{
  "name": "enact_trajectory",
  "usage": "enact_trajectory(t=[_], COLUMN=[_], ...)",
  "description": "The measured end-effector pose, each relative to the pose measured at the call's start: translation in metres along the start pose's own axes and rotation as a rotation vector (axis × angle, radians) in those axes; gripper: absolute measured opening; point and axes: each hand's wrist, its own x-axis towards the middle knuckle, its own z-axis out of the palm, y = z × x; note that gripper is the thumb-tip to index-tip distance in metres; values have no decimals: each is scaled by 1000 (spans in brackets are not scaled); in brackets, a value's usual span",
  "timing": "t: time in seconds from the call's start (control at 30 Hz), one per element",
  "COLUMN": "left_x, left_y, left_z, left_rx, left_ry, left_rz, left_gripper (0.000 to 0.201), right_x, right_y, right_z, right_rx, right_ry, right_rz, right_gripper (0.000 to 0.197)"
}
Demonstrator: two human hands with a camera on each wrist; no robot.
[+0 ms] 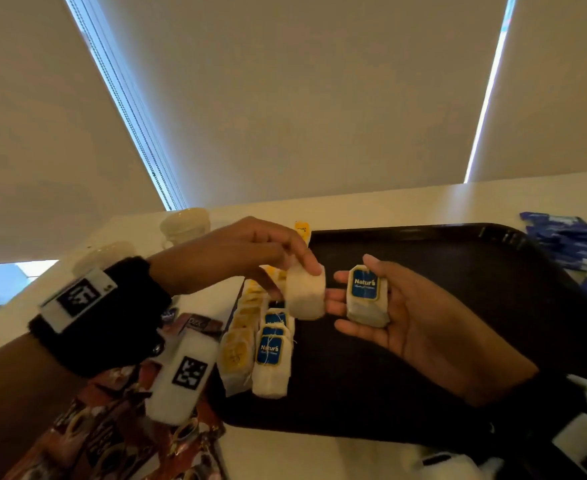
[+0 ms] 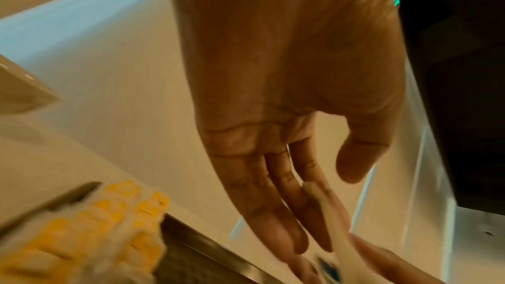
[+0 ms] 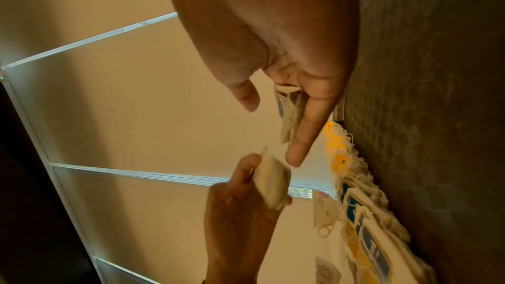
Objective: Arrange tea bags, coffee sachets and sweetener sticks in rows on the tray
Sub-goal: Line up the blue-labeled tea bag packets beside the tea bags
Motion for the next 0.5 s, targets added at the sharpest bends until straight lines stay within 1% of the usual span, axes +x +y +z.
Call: enact_trajectory(t=[0.07,0.13,0.17,0.27,0.37,0.43,0.5], left_x=[9,18,22,29,27,18,2], left_y=[11,16,16,15,17,16,8], left_z=[14,24,28,35,32,15,-16], left_rx=[11,19,11,30,156,255,474], left_ry=[-21,-29,-32,17,116,238,354], left_rz=[50,85,98,126,161,176,148], left_gripper=[15,15,16,25,36,33,21], right_x=[0,0,-1,-2,1,3,5], right_y=[2,3,4,6,7,6,5], right_z=[0,1,2,3,-2,-4,-7], right_rx=[-11,-26,-38,-75,-91,-100,-124], right_ry=[-30,-96,-127,-142,-82,-21,27], right_rz=[-20,-37,-49,-101,-121,-110,-110], right_gripper=[44,56,57,48,35,26,21])
